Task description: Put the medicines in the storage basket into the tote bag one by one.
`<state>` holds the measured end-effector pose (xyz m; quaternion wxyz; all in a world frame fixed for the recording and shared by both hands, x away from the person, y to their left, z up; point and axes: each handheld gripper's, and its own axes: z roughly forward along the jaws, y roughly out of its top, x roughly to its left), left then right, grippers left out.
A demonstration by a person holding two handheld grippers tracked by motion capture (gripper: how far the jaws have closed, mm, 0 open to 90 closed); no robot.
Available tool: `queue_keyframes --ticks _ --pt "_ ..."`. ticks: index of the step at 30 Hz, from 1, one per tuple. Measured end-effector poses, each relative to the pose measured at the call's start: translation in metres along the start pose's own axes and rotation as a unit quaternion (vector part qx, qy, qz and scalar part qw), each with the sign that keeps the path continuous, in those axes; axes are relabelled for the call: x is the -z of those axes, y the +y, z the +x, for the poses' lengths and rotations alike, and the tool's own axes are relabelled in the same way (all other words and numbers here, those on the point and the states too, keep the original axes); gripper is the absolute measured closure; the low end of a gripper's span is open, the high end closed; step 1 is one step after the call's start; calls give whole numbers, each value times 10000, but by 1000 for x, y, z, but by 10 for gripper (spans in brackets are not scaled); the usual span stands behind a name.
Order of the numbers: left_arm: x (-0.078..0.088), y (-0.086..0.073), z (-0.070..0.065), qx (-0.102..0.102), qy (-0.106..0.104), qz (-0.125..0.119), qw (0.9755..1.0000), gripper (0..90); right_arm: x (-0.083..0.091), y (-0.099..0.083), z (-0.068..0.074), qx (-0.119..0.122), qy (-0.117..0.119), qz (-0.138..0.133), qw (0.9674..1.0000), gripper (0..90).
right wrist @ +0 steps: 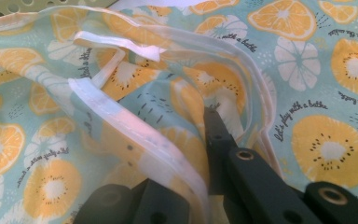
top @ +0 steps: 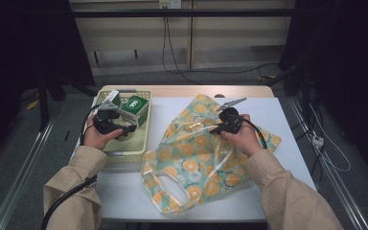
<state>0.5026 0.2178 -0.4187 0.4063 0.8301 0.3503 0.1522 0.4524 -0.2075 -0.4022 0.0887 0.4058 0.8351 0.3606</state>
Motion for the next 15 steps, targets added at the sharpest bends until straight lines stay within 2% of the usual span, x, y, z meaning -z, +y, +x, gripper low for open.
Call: queue_keyframes --ticks 1,3,5,6,9,12,14,15 --pt "-1 0 0 22 -141 98 9999 58 0 0 0 -2 -3 4 10000 894" --pt "-5 -3 2 -25 -26 214 9998 65 0 0 1 -3 14 46 10000 894" --pt "-10 -5 5 241 86 442 9987 61 0 0 2 45 7 66 10000 894" --pt "-12 -5 6 298 141 524 9981 63 0 0 3 42 9 59 10000 894" --pt "-18 -5 6 152 215 753 9968 66 0 0 4 59 15 66 10000 894" --pt "-21 -7 7 145 273 809 9962 70 -1 0 4 74 28 105 9999 894" --pt "-24 -8 7 230 299 936 9949 96 -1 0 5 81 33 97 9999 894" --pt "-25 -9 7 180 326 994 9943 102 -1 0 5 86 30 100 9999 894"
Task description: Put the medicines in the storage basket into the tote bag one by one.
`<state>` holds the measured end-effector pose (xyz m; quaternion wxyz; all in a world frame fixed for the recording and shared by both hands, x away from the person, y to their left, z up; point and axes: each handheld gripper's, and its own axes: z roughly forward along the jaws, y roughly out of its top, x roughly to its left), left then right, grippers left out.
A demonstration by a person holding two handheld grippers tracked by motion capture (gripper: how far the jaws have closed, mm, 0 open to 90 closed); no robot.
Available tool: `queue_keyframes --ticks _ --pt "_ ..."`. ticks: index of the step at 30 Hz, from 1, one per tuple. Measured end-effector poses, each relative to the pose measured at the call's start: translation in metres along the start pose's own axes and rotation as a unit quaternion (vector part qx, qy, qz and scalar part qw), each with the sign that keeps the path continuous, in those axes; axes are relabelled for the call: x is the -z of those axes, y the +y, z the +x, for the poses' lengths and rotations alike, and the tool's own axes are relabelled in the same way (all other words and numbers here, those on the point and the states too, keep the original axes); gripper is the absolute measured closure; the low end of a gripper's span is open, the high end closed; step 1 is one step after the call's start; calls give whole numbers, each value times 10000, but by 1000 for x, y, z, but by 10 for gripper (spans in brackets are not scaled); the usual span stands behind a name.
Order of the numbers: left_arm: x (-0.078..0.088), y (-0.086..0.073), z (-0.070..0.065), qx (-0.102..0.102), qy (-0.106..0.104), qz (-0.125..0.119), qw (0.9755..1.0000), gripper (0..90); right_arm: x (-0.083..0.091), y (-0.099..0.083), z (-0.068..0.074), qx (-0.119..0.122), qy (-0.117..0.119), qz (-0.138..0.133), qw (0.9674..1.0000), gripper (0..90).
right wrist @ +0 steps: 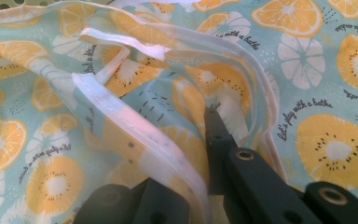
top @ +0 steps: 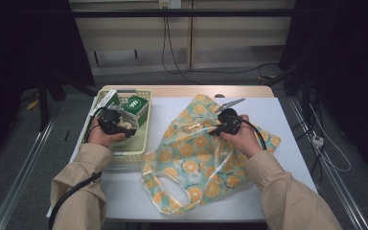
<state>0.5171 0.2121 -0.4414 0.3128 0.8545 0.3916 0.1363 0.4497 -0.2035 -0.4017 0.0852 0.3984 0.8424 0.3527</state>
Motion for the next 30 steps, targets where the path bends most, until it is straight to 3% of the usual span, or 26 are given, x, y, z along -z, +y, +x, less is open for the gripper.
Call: queue_keyframes --ticks 4,6,7,12,16,18,30 --pt "-2 -2 0 -11 6 257 9997 117 0 0 0 -2 0 -5 10000 894" --pt "-3 -3 0 115 -86 372 9992 147 0 0 1 6 2 -5 10000 894" --pt "-4 -4 0 109 -31 436 9990 155 1 0 1 5 -1 -17 10000 894" --pt "-2 -2 0 262 -69 464 9986 203 2 -1 -1 -7 -6 -37 10000 894" --pt "7 1 2 602 -140 93 9980 204 3 -2 -1 -12 -20 -37 10000 894" --pt "14 4 3 695 -74 -112 9975 205 3 -1 -2 -21 -30 -39 10000 894" --pt "44 25 -2 720 -216 -439 9962 206 2 -1 -2 -49 -12 -41 10000 894"
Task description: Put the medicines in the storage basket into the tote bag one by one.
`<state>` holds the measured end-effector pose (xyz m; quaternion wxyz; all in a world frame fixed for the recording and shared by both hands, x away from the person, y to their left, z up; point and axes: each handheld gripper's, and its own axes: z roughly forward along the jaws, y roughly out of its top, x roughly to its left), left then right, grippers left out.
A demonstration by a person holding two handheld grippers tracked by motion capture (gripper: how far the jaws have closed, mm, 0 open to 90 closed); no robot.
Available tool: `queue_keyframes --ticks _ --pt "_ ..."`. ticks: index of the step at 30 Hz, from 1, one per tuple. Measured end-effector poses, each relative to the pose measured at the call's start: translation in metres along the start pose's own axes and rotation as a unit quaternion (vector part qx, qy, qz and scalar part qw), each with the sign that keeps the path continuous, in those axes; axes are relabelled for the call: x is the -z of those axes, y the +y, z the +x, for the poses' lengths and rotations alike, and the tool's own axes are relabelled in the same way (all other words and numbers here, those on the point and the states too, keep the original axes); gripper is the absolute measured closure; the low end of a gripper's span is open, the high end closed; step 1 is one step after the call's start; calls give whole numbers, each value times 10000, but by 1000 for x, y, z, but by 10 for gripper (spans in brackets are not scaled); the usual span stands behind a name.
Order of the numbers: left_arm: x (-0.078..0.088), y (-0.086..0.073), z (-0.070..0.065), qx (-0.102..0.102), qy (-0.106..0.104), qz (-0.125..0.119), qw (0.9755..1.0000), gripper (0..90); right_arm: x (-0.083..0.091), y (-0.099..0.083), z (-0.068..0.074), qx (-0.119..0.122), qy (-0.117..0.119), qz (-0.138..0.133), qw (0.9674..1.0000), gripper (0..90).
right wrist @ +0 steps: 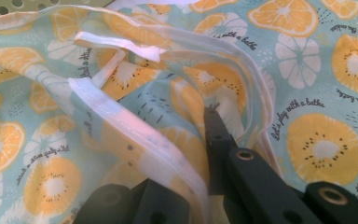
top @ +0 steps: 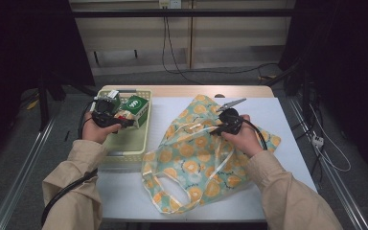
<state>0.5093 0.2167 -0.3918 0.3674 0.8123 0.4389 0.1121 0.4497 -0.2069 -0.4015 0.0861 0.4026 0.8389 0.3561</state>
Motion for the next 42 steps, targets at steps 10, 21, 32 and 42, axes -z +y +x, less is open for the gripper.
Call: queue_keyframes --ticks 10,21,32,42 --pt "24 18 -31 -314 -491 -368 9976 206 0 3 -1 -15 -25 -7 10000 894" --pt "31 30 -78 -749 -1006 -562 9905 206 -2 8 1 10 -79 40 10000 893" --pt "27 29 -118 -1179 -1439 -618 9806 206 -3 13 2 27 -62 8 10000 891" --pt "20 25 -153 -1480 -1819 -735 9693 206 -5 13 4 47 -81 14 10000 891"
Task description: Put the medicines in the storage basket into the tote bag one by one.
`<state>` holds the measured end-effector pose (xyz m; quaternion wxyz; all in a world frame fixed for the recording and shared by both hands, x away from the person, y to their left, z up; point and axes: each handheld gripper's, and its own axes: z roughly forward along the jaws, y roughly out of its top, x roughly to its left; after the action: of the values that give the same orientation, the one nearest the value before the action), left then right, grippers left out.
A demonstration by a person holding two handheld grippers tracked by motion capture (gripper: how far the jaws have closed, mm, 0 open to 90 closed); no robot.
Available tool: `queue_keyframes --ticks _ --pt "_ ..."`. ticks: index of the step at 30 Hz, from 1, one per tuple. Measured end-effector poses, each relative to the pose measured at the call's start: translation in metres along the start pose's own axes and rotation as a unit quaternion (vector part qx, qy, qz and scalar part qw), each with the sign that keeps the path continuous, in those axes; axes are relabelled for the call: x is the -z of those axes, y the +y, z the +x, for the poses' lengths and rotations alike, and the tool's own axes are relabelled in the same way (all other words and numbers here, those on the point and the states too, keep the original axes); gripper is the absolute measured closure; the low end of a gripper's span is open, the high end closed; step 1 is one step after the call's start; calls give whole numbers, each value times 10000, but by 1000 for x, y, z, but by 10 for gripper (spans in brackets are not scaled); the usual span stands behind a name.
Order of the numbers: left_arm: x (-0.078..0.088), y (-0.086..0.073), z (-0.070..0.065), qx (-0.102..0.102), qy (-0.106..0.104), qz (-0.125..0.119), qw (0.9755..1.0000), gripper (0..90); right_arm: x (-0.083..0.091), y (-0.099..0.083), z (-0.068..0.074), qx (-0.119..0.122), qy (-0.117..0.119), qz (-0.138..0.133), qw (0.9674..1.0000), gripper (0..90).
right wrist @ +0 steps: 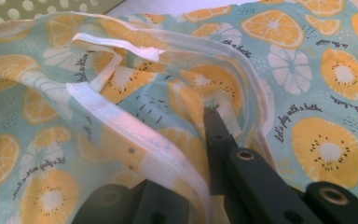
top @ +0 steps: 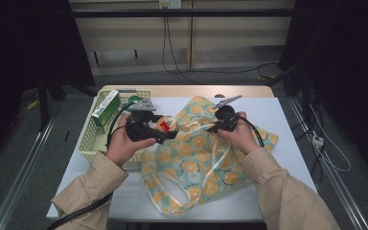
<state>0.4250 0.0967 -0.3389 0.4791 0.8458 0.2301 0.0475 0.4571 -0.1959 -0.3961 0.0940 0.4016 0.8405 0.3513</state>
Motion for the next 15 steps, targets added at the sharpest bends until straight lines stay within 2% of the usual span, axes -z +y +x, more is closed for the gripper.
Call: queue_keyframes --ticks 4,8,15 --pt "-7 -1 -8 -40 -115 -16 9999 205 1 0 0 -13 -12 -27 10000 891" --pt "-12 -3 -16 -131 -122 -25 9998 206 1 0 1 -14 -3 -37 10000 891" --pt "-25 -10 -27 -144 -312 -29 9994 206 1 0 1 -6 -20 -18 10000 891"
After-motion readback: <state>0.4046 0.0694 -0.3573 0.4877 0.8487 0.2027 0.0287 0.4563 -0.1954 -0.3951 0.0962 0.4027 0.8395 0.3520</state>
